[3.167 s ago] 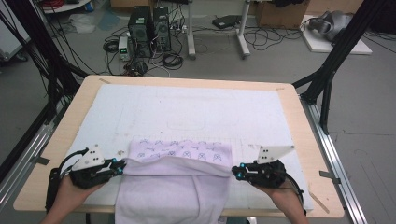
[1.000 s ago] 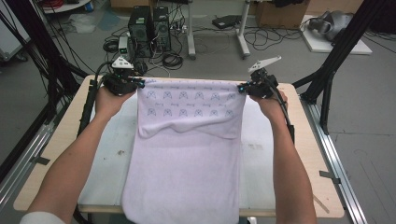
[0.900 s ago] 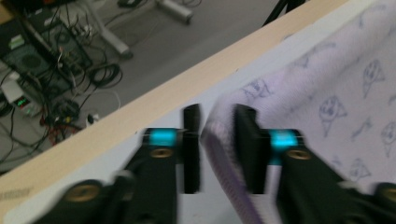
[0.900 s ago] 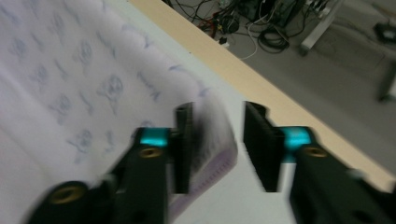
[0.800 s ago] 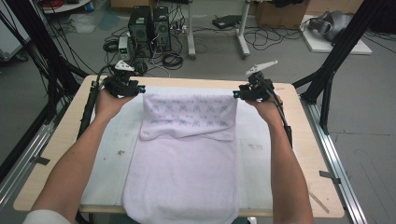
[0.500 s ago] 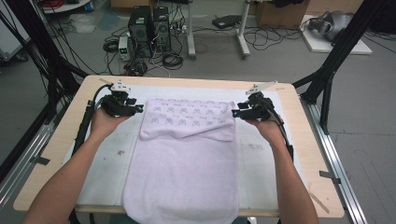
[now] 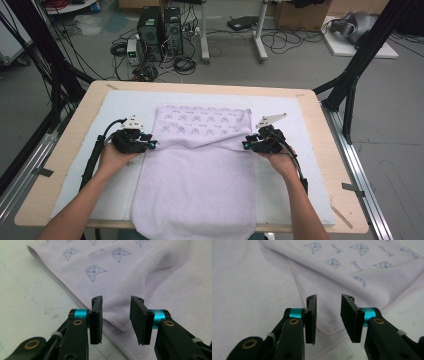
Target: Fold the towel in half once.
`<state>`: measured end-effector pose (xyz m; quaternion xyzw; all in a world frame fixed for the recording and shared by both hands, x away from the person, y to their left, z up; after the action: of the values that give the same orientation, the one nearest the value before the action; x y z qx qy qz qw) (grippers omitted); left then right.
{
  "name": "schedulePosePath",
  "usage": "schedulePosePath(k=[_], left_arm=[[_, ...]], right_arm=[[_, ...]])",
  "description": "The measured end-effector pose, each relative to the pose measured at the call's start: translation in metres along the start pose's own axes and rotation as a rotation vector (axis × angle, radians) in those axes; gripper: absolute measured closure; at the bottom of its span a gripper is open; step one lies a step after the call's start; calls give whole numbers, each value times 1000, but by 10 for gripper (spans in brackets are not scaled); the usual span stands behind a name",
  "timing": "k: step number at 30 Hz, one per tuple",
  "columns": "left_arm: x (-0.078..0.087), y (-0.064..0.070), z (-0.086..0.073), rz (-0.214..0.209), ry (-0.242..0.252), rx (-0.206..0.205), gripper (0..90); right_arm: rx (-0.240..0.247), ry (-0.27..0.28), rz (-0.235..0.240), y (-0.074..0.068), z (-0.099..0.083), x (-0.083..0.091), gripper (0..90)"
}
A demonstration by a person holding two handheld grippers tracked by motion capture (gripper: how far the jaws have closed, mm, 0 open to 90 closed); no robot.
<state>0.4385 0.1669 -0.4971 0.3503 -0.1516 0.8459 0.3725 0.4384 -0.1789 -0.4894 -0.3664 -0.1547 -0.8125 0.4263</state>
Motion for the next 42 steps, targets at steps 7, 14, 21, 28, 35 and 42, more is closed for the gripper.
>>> schedulePosePath(k=[7,14,21,28,35,42], left_arm=[[-10,-1,-3,14,-23,-9,838],[11,-3,4,18,27,19,852],[39,9,8,-2,62,-8,852],[62,35,-8,-38,36,-62,838],[63,50,-26,-44,20,-94,586],[38,53,-35,-90,-32,-117,648]], right_arm=[[9,-39,18,-2,-11,-18,845],[16,-19,45,-7,-9,-5,882],[53,74,67,-25,5,39,883],[110,73,107,-60,-7,65,882],[146,57,141,-84,-23,55,725],[138,-35,138,-79,-37,21,611]])
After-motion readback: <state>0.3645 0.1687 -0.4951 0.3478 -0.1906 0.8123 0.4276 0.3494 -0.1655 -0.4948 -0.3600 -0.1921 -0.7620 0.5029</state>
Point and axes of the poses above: each handheld gripper's, and its own axes: x roughly backward along the jaws, z roughly out of its top, y roughly to its right, the point moved 10 cm from there along -x, roughly forward along the jaws, and after that the axes turned 3 degrees about -y, right-handed, at the moved point
